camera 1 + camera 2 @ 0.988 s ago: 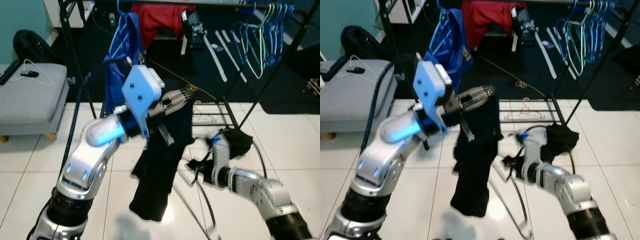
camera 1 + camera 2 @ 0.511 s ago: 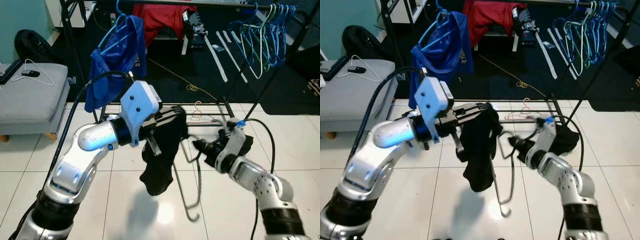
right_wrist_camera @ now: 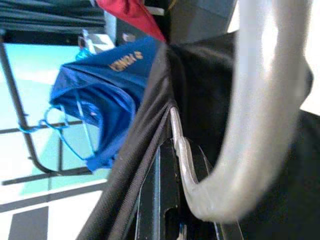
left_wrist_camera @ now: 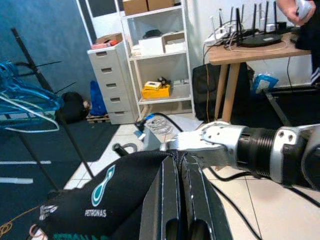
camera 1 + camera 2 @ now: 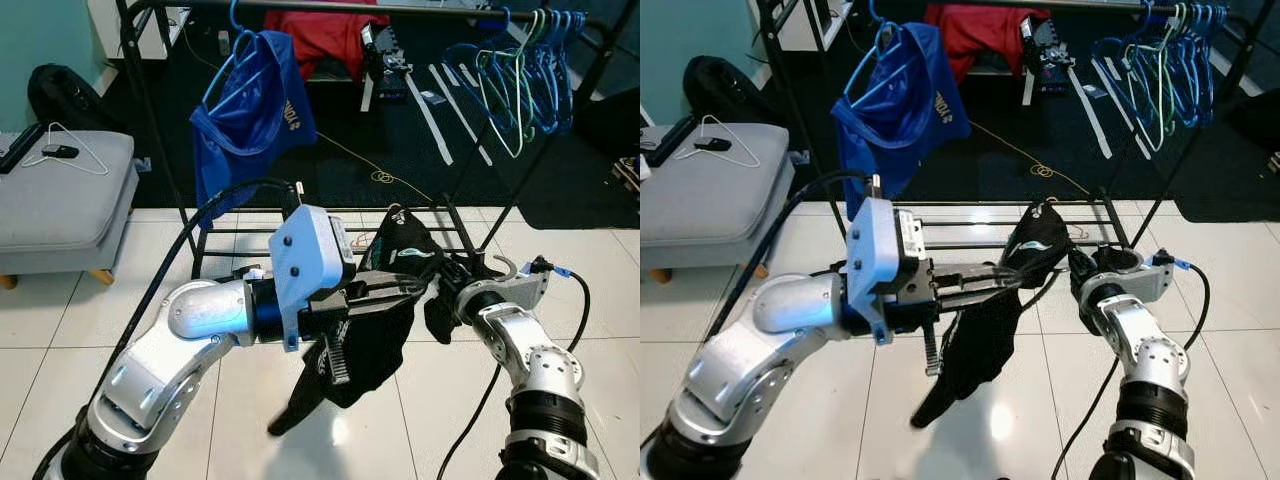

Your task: Hang hanger

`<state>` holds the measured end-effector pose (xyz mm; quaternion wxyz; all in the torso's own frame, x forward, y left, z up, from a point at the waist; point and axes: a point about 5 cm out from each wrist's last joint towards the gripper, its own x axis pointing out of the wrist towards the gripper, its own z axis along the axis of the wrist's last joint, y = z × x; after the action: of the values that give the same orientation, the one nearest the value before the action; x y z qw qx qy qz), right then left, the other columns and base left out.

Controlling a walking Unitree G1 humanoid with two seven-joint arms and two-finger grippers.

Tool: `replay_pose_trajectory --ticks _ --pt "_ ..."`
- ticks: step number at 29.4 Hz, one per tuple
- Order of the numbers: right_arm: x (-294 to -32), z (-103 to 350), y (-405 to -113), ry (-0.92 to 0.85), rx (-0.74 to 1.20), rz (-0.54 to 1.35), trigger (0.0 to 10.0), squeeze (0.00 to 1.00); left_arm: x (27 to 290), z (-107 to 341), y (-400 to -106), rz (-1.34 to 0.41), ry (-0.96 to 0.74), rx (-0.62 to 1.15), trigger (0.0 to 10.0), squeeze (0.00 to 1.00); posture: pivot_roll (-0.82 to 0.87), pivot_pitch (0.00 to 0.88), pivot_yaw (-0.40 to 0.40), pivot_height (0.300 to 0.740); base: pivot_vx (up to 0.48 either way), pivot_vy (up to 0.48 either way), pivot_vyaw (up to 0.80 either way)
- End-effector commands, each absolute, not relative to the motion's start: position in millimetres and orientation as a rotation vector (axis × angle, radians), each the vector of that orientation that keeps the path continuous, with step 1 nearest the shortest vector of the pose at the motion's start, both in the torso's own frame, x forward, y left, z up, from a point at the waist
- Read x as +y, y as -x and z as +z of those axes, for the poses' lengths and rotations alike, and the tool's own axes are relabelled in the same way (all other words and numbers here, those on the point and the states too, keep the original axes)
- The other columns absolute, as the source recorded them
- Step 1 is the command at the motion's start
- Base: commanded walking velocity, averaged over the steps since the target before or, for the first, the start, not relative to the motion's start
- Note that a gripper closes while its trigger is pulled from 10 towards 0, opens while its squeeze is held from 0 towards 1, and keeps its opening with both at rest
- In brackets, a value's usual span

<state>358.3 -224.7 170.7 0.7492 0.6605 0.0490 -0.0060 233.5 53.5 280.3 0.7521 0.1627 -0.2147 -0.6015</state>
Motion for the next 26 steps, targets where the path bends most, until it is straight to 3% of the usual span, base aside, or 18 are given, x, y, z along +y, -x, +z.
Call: replay_pose_trajectory --ticks 1,5,9,11,13,20,25,26 --pt "-232 168 -357 -1.498 0.078 -0.058 10.0 0.00 51 283 -221 -1.371 -0.395 -0.527 10.0 0.00 -0.01 0.240 -0.006 0.740 0.000 0.000 0.00" --pt "-212 194 -358 -1.530 0.093 0.132 10.0 0.00 58 264 -248 -1.153 -0.593 -0.472 10.0 0.00 -0.01 0.246 -0.005 0.740 0.000 0.000 0.00" --pt "-189 202 -352 -1.343 0.178 0.280 10.0 0.00 65 253 -265 -1.028 -0.657 -0.422 10.0 0.00 -0.02 0.249 -0.006 0.740 0.000 0.000 0.00" --pt "-167 200 -338 -1.142 0.280 0.428 10.0 0.00 76 249 -291 -0.844 -0.675 -0.382 10.0 0.00 -0.02 0.252 -0.009 0.740 0.000 0.000 0.00" --pt "-163 199 -334 -1.122 0.300 0.460 10.0 0.00 82 251 -301 -0.775 -0.678 -0.375 10.0 0.00 -0.03 0.254 -0.008 0.740 0.000 0.000 0.00" --pt "-175 195 -332 -1.125 0.288 0.414 10.0 0.00 98 265 -315 -0.662 -0.680 -0.392 10.0 0.00 -0.03 0.256 -0.004 0.740 0.000 0.000 0.00" --pt "-209 192 -339 -1.192 0.214 0.237 10.0 0.00 111 282 -311 -0.651 -0.574 -0.466 10.0 0.00 -0.03 0.261 -0.009 0.740 0.000 0.000 0.00" --pt "-218 195 -340 -1.221 0.182 0.199 10.0 0.00 112 282 -302 -0.722 -0.512 -0.496 10.0 0.00 -0.03 0.263 -0.010 0.740 0.000 0.000 0.00"
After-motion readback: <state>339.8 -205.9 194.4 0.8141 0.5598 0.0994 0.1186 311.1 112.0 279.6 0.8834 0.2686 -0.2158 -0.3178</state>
